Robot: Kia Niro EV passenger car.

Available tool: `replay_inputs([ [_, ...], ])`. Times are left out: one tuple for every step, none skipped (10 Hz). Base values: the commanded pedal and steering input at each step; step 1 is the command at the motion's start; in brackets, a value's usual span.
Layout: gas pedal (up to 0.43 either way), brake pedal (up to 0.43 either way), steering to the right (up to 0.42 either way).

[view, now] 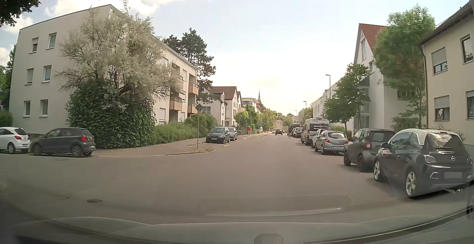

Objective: Follow the waypoints while adhering to traffic rules and regulations

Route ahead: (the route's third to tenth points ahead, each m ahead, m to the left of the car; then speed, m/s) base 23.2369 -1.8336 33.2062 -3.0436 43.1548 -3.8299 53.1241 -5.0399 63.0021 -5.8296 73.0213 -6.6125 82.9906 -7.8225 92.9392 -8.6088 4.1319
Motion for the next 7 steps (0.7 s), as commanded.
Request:
replay_inputs([
  [0.11,0.0,0.113],
  [0.118,0.0,0.12],
  [0.13,0.0,0.12],
  [0.13,0.0,0.119],
  [0.138,0.0,0.117],
  [0.15,0.0,0.112],
  [0.15,0.0,0.106],
])
